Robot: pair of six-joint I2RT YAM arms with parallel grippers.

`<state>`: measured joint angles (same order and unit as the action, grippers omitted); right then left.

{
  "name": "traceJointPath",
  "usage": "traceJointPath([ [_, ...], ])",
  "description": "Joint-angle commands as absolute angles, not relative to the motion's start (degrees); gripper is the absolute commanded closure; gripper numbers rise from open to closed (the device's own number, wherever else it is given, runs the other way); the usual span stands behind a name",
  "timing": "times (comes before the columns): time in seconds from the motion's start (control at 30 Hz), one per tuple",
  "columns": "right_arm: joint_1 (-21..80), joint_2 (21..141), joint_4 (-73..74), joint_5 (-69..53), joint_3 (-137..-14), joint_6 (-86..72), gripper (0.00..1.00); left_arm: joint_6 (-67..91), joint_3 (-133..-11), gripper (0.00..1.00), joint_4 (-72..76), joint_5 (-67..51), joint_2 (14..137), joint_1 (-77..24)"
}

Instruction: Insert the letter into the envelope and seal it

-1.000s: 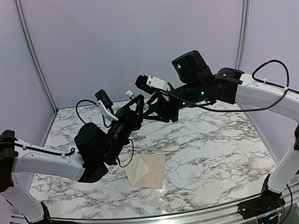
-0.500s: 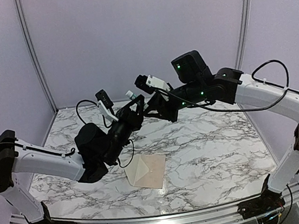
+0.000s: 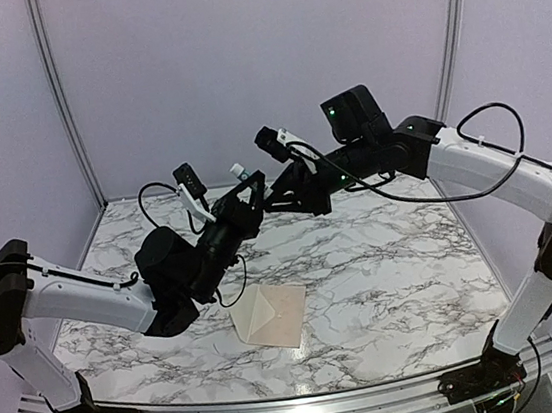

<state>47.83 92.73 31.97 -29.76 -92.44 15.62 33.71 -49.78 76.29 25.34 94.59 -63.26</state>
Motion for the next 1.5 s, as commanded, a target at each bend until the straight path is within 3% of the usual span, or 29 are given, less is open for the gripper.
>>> traceJointPath([
  [0.0,46.0,94.1,32.0,-61.7,-93.2,13.4,0.99,32.8,-50.6,1.00,76.3,21.9,95.2,-63.4],
  [0.2,42.3,95.3,27.1,-81.2,-90.0,5.5,0.98,32.8,-50.0,1.00,76.4,19.9,94.1,-63.4],
  [0.3,41.5,94.8,6.6,-88.9,-83.5,-12.8,0.97,32.9,-50.3,1.00,76.4,18.3,94.3,-63.4],
  [0.4,41.4,93.5,-16.3,-89.7,-76.9,-32.5,0.96,32.9,-50.4,1.00,76.4,17.5,94.5,-63.4],
  [0.5,40.8,93.6,-15.2,-87.7,-76.5,-31.4,0.92,32.8,-50.3,1.00,76.5,18.0,94.3,-63.4],
  [0.63,37.8,93.8,8.0,-79.2,-80.2,-14.4,0.75,32.2,-49.4,1.00,76.7,20.3,93.4,-63.4],
  [0.73,38.1,93.2,26.5,-60.7,-85.6,3.6,0.64,32.2,-48.4,1.00,76.8,24.1,92.6,-63.4],
  [0.87,42.2,89.7,28.7,-31.7,-85.6,11.0,0.56,34.1,-47.5,1.00,76.8,30.6,92.5,-63.4],
  [1.0,46.3,89.2,29.6,-19.3,-87.3,13.6,0.55,34.8,-47.1,1.00,77.2,34.3,92.7,-63.5],
  [1.47,52.7,93.6,30.9,-12.1,-94.3,16.3,0.54,36.1,-47.9,1.00,77.8,33.4,93.7,-63.5],
])
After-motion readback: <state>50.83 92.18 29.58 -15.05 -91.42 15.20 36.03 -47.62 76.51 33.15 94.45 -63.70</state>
